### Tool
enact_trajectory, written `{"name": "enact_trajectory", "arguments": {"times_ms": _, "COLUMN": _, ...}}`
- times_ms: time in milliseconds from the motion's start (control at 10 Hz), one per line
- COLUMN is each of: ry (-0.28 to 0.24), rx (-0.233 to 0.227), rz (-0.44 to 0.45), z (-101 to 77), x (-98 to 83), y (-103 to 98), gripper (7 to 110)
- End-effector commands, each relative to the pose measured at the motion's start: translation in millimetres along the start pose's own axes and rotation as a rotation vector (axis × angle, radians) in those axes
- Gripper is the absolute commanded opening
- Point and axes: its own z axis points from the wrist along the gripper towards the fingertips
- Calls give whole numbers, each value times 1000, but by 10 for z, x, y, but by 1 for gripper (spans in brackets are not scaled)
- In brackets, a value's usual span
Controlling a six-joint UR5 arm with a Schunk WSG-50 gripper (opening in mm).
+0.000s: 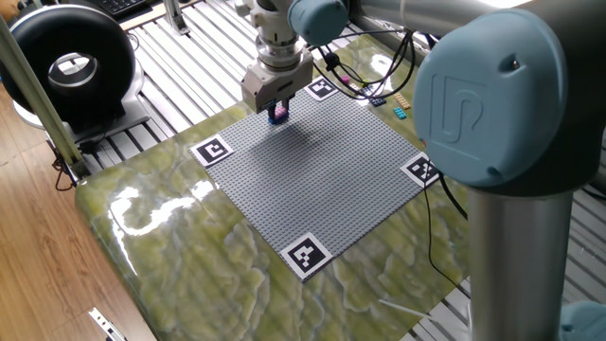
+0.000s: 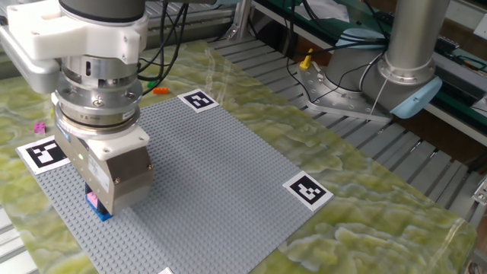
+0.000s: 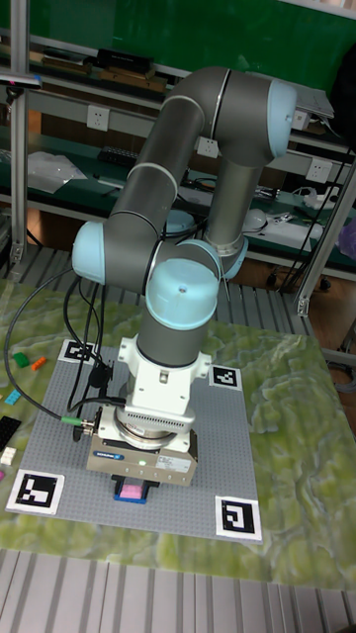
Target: Stack small Lego blocks one on top of the other
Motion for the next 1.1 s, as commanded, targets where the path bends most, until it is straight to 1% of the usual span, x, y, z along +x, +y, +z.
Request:
{"name": "enact_trajectory", "arguments": {"times_ms": 0, "ry": 1, "rx": -12, "rz": 11, "z": -22, "x": -8, "y": 28, "gripper": 7}}
{"name": "enact_trajectory", "arguments": {"times_ms": 300, "ry": 3, "rx": -16, "rz": 10, "z": -14, "x": -21, "y": 22, "gripper": 7}}
{"name": "enact_trajectory", "arguments": {"times_ms": 600, "ry": -3, "rx": -26, "rz": 14, "z": 49, "x": -31, "y": 31, "gripper": 7}}
{"name": "enact_trajectory", "arguments": {"times_ms": 800, "ry": 12, "rx": -28, "rz": 8, "z": -46, "x": -3, "y": 6, "gripper": 7}}
{"name": "enact_trajectory", "arguments": {"times_ms": 900, "ry": 39, "rx": -37, "rz": -15, "z": -123, "x": 38, "y": -29, "gripper": 7}}
{"name": "enact_trajectory", "arguments": {"times_ms": 1000, "ry": 60, "rx": -28, "rz": -49, "z": -186, "x": 45, "y": -104, "gripper": 7}}
